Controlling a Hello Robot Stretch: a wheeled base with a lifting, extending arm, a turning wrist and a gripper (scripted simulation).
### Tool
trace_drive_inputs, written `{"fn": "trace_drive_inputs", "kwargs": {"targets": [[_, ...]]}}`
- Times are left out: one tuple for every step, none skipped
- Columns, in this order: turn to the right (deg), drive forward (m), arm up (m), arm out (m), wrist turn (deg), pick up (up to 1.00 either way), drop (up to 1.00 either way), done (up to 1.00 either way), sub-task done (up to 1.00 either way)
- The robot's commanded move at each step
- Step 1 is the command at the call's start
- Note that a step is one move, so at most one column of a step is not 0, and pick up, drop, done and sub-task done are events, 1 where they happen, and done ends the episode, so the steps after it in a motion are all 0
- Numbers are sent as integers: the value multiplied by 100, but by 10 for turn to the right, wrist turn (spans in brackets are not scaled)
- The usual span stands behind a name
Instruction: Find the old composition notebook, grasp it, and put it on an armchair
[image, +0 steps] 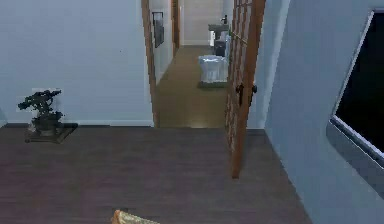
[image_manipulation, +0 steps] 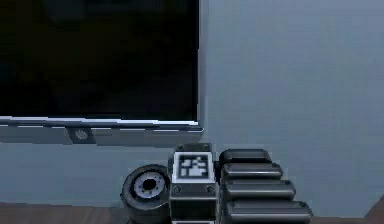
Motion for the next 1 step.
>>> {"fn": "trace_drive_inputs", "kwargs": {"targets": [[0, 100, 0, 0, 0, 0, 0, 0, 0]]}}
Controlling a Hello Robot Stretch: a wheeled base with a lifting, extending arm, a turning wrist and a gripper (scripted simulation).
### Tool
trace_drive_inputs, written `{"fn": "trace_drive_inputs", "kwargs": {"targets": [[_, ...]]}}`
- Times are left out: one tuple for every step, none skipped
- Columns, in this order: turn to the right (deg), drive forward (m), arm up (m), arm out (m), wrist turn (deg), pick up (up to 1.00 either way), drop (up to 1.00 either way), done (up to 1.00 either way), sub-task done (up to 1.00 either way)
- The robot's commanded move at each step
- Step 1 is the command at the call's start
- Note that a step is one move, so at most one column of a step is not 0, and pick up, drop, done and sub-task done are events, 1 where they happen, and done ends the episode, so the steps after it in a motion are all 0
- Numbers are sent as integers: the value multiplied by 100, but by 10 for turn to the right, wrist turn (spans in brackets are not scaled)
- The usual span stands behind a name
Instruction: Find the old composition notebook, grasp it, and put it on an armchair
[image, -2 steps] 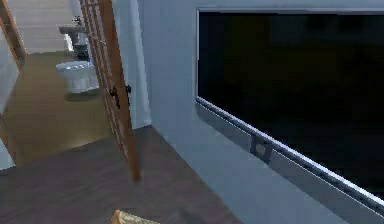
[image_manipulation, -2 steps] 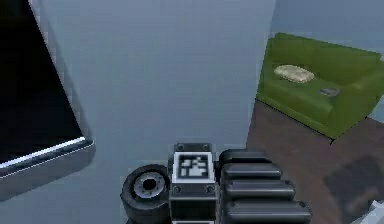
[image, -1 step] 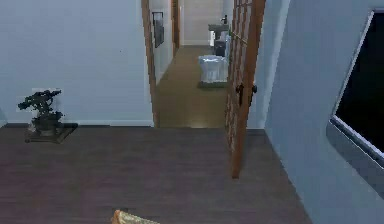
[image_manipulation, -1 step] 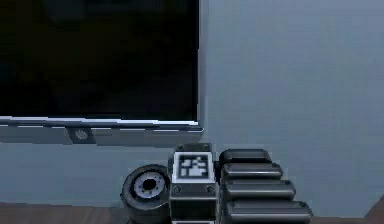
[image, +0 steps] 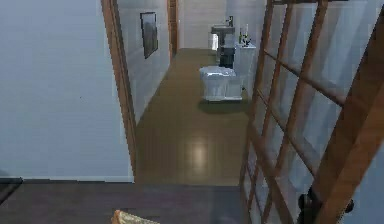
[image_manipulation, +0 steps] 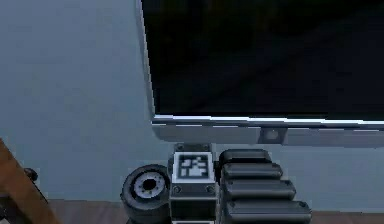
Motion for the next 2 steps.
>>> {"fn": "trace_drive_inputs", "kwargs": {"targets": [[0, 100, 0, 0, 0, 0, 0, 0, 0], [-30, 0, 0, 0, 0, 0, 0, 0, 0]]}}
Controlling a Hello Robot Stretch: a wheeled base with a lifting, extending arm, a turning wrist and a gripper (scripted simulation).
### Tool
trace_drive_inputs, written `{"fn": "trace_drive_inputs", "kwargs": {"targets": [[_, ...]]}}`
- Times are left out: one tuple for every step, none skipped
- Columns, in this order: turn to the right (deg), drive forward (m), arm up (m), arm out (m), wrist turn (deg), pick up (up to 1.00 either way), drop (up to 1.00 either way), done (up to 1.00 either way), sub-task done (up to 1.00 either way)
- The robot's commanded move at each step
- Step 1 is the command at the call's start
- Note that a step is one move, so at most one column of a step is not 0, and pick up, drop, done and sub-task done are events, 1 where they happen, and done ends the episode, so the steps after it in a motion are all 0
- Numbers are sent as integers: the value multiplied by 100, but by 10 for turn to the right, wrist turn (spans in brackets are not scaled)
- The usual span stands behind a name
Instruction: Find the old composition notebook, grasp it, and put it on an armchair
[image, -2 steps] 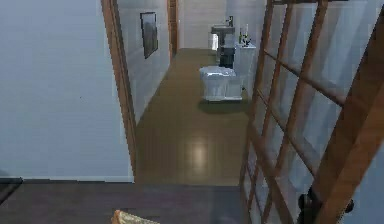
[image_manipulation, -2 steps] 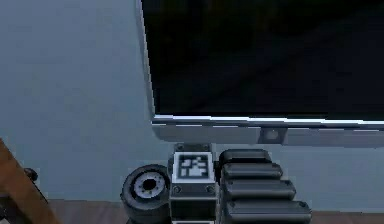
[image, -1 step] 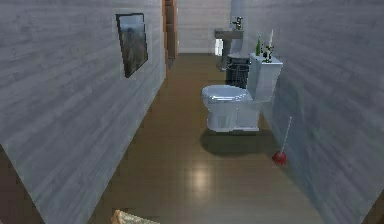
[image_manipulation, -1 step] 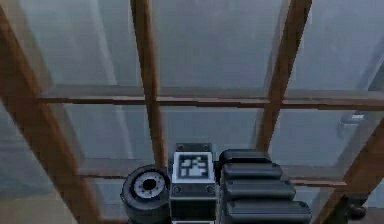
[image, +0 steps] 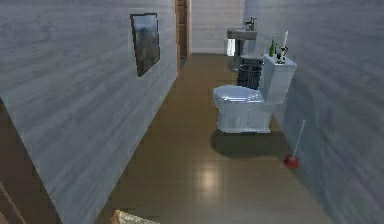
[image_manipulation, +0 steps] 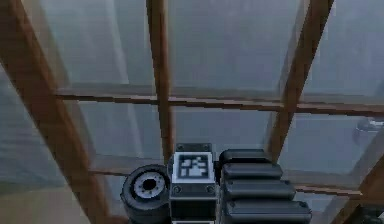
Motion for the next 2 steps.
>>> {"fn": "trace_drive_inputs", "kwargs": {"targets": [[0, 55, 0, 0, 0, 0, 0, 0, 0], [0, 100, 0, 0, 0, 0, 0, 0, 0]]}}
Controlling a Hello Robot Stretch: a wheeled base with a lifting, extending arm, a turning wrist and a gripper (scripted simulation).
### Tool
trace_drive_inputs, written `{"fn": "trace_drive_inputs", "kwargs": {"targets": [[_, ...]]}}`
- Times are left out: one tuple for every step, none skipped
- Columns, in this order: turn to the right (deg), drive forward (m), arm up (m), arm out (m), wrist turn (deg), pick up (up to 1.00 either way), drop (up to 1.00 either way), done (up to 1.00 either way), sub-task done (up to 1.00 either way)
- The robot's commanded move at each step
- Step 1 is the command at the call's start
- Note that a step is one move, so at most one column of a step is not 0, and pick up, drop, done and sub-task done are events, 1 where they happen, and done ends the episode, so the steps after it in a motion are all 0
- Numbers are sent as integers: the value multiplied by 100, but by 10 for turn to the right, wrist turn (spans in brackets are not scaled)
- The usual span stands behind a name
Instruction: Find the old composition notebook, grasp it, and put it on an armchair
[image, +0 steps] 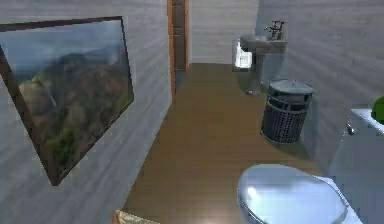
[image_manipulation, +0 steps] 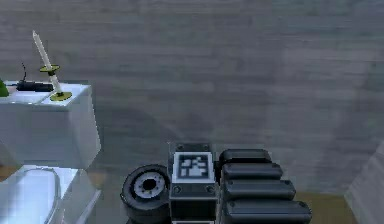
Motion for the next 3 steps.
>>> {"fn": "trace_drive_inputs", "kwargs": {"targets": [[0, 100, 0, 0, 0, 0, 0, 0, 0], [-120, 0, 0, 0, 0, 0, 0, 0, 0], [0, 25, 0, 0, 0, 0, 0, 0, 0]]}}
